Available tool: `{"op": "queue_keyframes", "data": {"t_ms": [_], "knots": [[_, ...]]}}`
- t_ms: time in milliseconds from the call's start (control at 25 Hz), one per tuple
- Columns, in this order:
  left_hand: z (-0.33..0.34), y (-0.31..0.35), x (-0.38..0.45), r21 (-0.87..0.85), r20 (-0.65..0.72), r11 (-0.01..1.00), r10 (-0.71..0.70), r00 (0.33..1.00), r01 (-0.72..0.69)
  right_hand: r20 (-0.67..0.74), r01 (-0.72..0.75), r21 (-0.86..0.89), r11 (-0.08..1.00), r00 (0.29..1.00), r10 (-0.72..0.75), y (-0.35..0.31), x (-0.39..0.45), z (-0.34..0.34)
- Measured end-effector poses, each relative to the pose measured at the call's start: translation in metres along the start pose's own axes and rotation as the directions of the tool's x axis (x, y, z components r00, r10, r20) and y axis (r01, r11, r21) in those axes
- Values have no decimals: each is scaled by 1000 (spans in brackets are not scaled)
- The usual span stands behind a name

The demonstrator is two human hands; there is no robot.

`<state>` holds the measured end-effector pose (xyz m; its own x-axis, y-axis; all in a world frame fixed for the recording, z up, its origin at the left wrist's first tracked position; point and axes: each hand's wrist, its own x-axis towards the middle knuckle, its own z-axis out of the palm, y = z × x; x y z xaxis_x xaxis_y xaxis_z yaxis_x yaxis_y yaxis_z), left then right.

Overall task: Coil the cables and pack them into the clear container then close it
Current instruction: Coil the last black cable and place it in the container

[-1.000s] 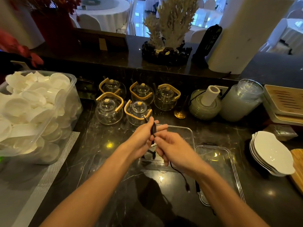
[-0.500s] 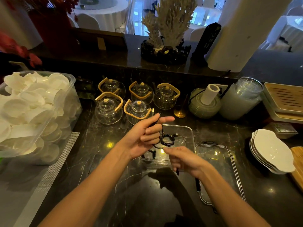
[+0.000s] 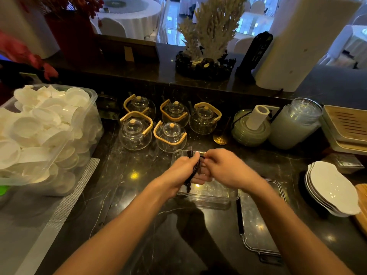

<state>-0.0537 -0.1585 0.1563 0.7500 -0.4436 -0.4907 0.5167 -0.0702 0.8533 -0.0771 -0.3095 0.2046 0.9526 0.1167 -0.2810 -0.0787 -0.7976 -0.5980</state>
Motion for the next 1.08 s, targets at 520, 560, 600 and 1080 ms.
{"op": "queue_keyframes", "data": {"t_ms": [520,560,600,1080], "knots": [[12,-4,11,-398,-81,917,-35,996,0,-245,211,889,407,969,31,-2,-43,46],[10,-5,11,-385,-70,923,-6,998,-21,-244,208,914,348,968,63,1,-41,44],[9,-4,11,-375,-58,926,21,998,-41,-238,197,934,297,965,108,4,-39,44],[12,-33,19,-275,62,961,2,998,16,-161,183,981,-69,956,246,27,-23,23]]}}
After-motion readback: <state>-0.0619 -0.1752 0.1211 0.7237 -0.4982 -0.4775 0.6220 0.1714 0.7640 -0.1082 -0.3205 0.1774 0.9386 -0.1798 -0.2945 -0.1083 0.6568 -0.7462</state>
